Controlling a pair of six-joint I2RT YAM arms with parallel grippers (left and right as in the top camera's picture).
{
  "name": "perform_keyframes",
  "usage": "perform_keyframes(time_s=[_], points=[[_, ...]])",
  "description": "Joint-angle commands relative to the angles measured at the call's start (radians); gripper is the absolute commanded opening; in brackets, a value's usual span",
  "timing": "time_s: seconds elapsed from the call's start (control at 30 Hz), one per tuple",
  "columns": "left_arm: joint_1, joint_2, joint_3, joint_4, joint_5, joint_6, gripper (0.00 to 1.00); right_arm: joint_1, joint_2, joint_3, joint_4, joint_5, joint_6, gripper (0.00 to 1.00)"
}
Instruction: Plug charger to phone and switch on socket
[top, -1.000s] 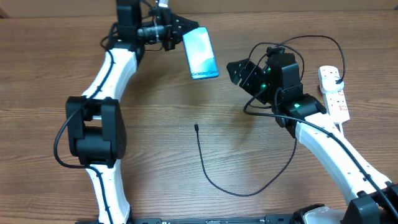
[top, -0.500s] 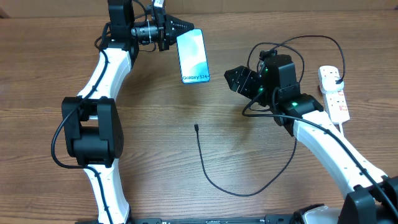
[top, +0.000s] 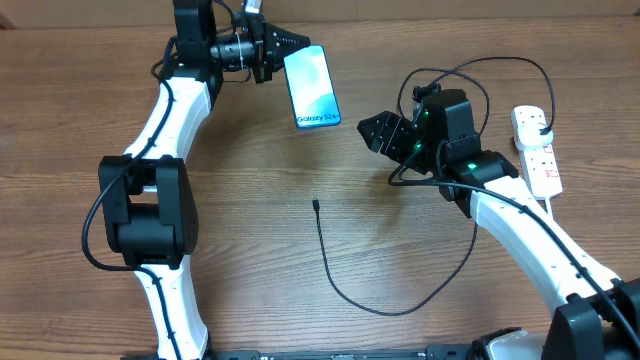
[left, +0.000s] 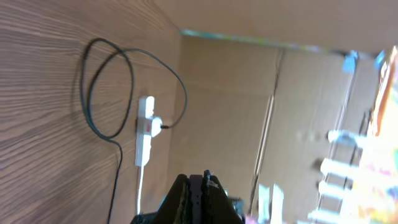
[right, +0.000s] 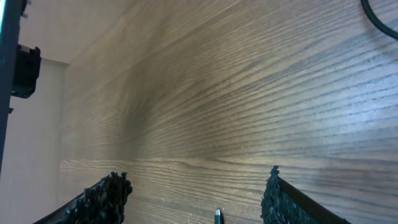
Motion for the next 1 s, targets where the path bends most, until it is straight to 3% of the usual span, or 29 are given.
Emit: perform_keyframes(time_s=[0.0, 0.33, 0.7, 0.77, 0.87, 0.97], points=[[0.003, -0.005, 0.023, -0.038, -0.076, -0.061, 0.04, 0.005, 0.009, 0.015, -0.005, -0.010, -0.019, 0.72], [0.003, -0.005, 0.023, -0.176, -0.267, -0.198, 0.04, 0.005, 0.009, 0.015, -0.014, -0.053, -0.016, 0.72], [0.003, -0.005, 0.023, -0.177, -0.282, -0.127, 0.04, 0.005, 0.009, 0.015, 0.008, -0.070, 0.020, 0.71], [0.003, -0.005, 0.023, -0.177, -0.307, -0.093, 0.04, 0.005, 0.009, 0.015, 0.006, -0.077, 0.059, 0.72], [0.003, -0.005, 0.023, -0.217, -0.381, -0.068, 0.04, 0.004, 0.009, 0.015, 0.007, -0.080, 0.246, 0.86], [0.003, -0.005, 0.023, -0.241, -0.411, -0.068, 0.04, 0.005, 0.009, 0.015, 0.018, -0.082, 0.343, 0.91]])
